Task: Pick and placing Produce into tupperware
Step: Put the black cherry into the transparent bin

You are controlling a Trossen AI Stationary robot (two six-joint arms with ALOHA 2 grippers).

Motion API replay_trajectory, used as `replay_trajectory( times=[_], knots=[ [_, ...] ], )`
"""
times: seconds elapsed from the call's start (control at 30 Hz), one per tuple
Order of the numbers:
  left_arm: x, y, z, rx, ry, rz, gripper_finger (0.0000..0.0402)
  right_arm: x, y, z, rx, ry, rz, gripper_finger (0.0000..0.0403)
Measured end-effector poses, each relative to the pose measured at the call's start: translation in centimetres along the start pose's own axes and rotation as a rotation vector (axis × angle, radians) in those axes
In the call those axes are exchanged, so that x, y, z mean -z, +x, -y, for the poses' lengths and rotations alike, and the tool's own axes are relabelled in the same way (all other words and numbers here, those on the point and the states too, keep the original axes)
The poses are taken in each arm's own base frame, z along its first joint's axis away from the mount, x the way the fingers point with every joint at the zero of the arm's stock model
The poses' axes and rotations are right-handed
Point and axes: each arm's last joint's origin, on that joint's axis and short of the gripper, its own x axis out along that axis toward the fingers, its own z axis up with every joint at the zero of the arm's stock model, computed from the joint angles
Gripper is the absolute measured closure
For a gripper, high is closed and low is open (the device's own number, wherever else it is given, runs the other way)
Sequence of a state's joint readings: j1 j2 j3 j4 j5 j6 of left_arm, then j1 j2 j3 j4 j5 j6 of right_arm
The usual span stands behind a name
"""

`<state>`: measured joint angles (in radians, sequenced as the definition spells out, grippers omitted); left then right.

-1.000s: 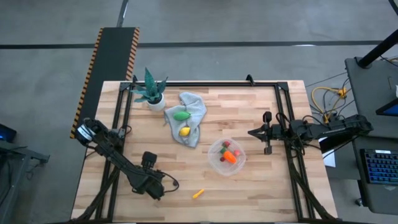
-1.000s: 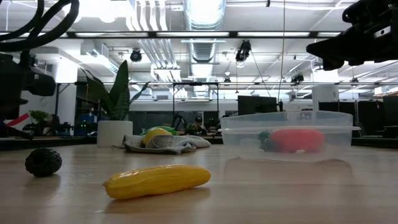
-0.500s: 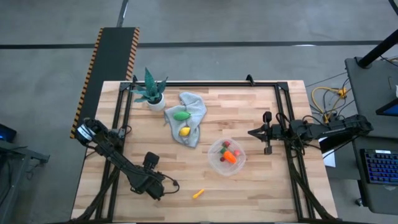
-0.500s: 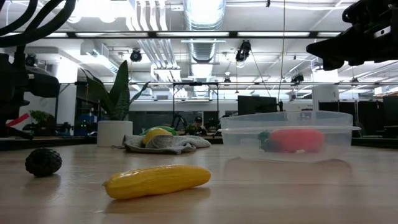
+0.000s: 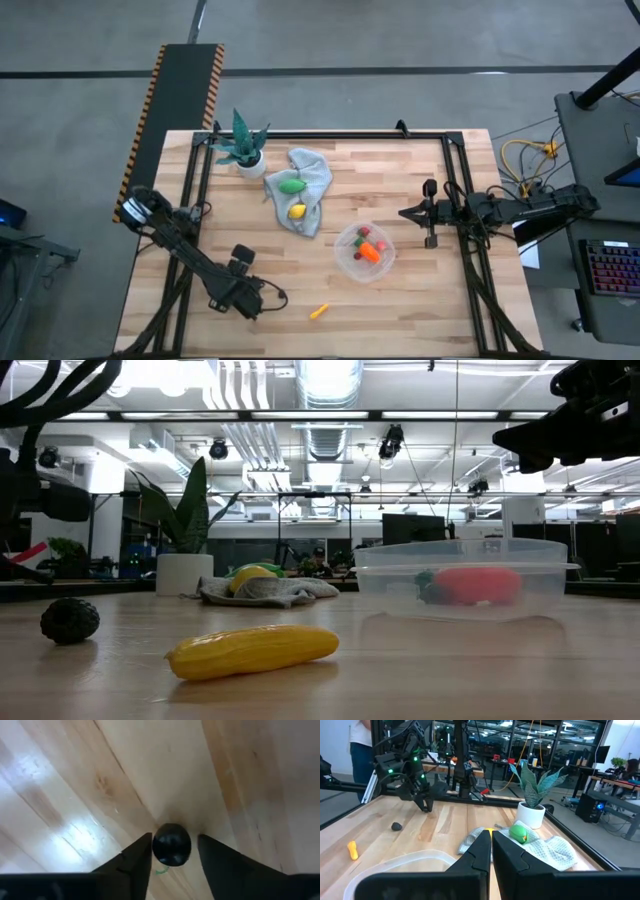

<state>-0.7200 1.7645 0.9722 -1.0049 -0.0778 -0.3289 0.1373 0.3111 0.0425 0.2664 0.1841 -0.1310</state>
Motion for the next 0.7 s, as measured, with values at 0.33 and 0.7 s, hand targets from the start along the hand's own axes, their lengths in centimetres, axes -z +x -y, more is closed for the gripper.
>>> replay_trajectory(
  times=[0.33, 0.7],
  knots=[
    [0.2, 0.8, 0.0, 0.011, -0.008, 0.006, 0.032, 0.0, 0.0, 0.0, 0.0, 0.0, -0.001, 0.0394],
    [-0.2, -0.3, 0.0, 0.01, -0.061, 0.003, 0.0317, 0.2, 0.1, 0.0, -0.002, 0.015, -0.019, 0.0394]
  ],
)
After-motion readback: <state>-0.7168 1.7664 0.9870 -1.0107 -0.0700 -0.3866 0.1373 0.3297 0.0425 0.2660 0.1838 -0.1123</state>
